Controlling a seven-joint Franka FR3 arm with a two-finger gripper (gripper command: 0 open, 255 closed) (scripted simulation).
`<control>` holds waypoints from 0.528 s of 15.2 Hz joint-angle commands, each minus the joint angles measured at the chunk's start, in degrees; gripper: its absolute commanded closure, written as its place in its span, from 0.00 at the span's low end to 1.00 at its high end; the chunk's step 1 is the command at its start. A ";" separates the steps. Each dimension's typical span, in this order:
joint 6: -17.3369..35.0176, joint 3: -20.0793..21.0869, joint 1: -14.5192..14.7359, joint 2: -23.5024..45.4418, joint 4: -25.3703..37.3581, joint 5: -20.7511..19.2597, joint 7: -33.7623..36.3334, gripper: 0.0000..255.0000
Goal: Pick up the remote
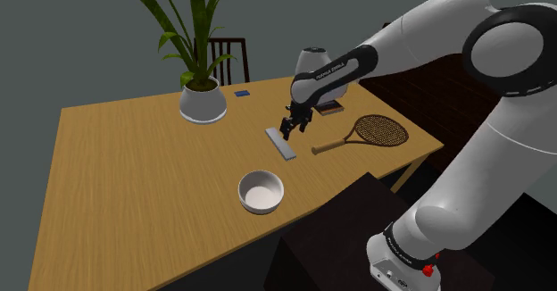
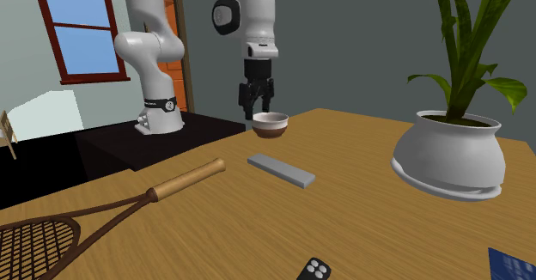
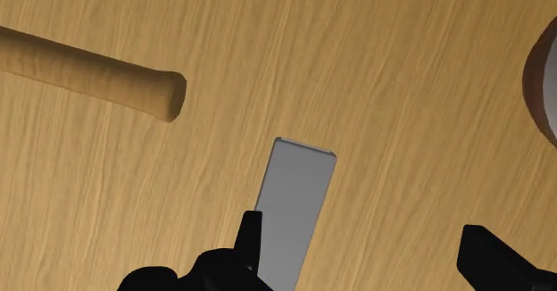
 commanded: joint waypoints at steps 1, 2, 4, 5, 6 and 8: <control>2.82 -0.40 -0.25 4.92 2.72 -0.73 0.27 0.00; 3.81 -0.57 -0.24 7.14 4.22 -1.09 0.59 0.00; 5.56 -0.95 -0.19 11.54 7.42 -1.77 1.21 0.00; 6.31 -1.16 -0.15 13.73 9.12 -2.08 1.50 0.00; 6.99 -1.38 -0.11 15.91 10.90 -2.37 1.78 0.00; 8.10 -1.84 -0.01 20.26 14.67 -2.88 2.30 0.00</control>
